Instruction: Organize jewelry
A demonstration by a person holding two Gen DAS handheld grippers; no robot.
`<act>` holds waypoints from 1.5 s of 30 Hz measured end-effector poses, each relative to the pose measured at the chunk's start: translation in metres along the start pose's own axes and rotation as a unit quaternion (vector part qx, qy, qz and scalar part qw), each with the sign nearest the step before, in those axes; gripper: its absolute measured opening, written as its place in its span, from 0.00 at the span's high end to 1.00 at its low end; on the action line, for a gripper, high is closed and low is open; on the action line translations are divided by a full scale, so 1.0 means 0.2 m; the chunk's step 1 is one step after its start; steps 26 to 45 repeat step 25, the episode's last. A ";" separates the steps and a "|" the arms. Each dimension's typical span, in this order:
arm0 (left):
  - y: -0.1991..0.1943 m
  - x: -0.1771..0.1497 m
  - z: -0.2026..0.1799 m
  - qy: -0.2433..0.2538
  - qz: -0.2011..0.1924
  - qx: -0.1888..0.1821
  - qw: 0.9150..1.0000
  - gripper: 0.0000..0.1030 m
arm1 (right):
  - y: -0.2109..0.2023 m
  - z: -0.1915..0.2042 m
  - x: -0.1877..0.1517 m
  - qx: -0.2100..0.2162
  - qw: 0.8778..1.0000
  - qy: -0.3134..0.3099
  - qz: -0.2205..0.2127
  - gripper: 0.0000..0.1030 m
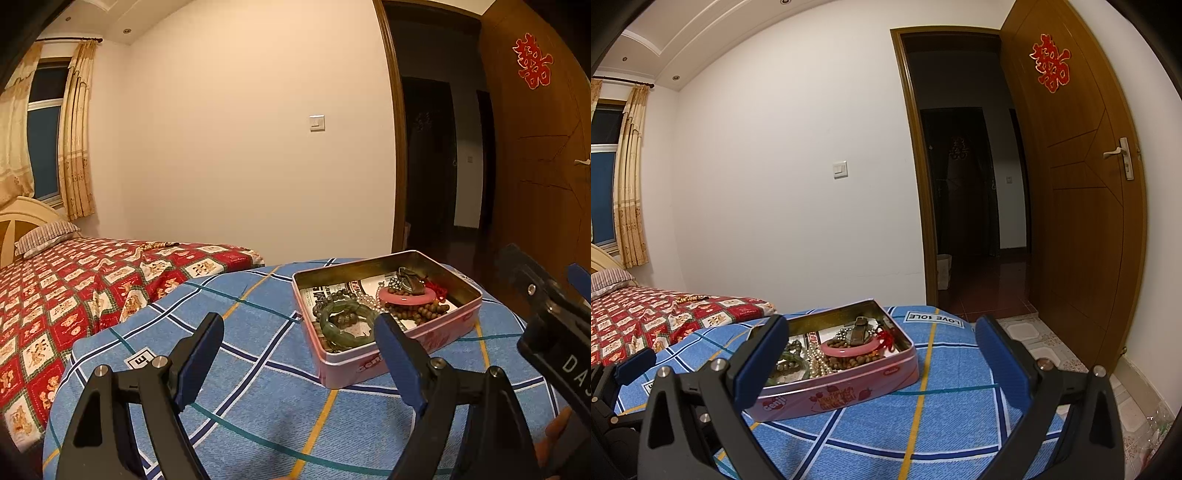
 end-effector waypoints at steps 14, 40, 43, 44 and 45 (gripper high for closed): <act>0.03 0.00 0.02 -0.012 0.009 0.008 1.000 0.19 | 0.00 0.00 0.01 -0.002 1.000 0.000 0.003 0.00; 0.04 -0.01 0.02 -0.015 0.016 0.009 1.000 0.19 | 0.02 0.01 -0.01 -0.006 1.000 0.001 0.012 0.00; 0.04 -0.01 0.02 -0.015 0.016 0.009 1.000 0.19 | 0.02 0.01 -0.01 -0.006 1.000 0.001 0.012 0.00; 0.04 -0.01 0.02 -0.015 0.016 0.009 1.000 0.19 | 0.02 0.01 -0.01 -0.006 1.000 0.001 0.012 0.00; 0.04 -0.01 0.02 -0.015 0.016 0.009 1.000 0.19 | 0.02 0.01 -0.01 -0.006 1.000 0.001 0.012 0.00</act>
Point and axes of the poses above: each gripper's, at about its wrist camera, not at the fingertips, and y roughly the way its jaws point, z to its left, x to its top, the point moved 3 cm from there along y, roughly the way its jaws point, and after that the axes turned 1 degree about -x, right-handed, at the moved point
